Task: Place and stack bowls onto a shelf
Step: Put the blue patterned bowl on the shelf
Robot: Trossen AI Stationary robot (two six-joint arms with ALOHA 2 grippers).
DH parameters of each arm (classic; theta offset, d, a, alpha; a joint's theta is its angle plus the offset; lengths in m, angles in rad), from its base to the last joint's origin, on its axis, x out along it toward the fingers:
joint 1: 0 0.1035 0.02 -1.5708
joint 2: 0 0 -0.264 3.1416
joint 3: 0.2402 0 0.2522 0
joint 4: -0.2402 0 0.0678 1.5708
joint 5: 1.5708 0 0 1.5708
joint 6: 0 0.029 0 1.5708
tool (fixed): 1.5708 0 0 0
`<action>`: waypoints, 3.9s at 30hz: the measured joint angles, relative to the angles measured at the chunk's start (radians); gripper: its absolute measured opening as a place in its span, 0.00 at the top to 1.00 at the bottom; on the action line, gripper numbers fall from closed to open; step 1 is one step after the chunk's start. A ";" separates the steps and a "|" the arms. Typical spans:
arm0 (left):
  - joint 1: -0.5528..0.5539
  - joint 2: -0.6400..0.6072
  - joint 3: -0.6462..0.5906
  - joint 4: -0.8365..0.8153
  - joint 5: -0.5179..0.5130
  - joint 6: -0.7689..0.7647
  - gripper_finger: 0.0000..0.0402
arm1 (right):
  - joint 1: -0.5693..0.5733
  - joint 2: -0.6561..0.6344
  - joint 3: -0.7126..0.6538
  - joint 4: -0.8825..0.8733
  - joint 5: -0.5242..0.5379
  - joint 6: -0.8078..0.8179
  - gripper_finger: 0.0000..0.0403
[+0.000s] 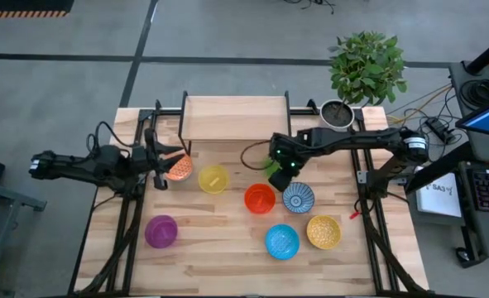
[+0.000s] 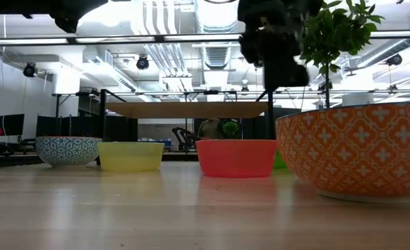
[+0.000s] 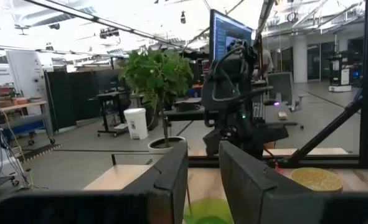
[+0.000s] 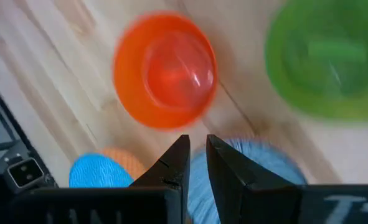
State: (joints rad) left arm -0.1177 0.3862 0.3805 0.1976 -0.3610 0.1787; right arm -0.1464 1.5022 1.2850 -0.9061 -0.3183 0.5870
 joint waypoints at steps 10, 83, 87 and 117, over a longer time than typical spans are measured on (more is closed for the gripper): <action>0.000 0.012 0.008 0.001 0.000 -0.003 0.81 | 0.050 0.013 -0.020 -0.054 0.004 0.070 0.89; 0.000 0.018 0.018 0.006 0.001 0.001 0.81 | 0.346 0.376 0.150 -0.233 0.321 0.224 0.68; 0.000 0.018 0.018 0.006 0.001 0.001 0.81 | 0.347 0.376 0.150 -0.228 0.319 0.224 0.84; 0.000 0.018 0.018 0.011 0.001 0.001 0.81 | 0.342 0.218 0.536 -0.370 0.204 -0.200 0.97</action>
State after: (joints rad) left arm -0.1177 0.4038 0.3981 0.2089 -0.3599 0.1795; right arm 0.1952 1.7206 1.8215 -1.2763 -0.1140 0.3867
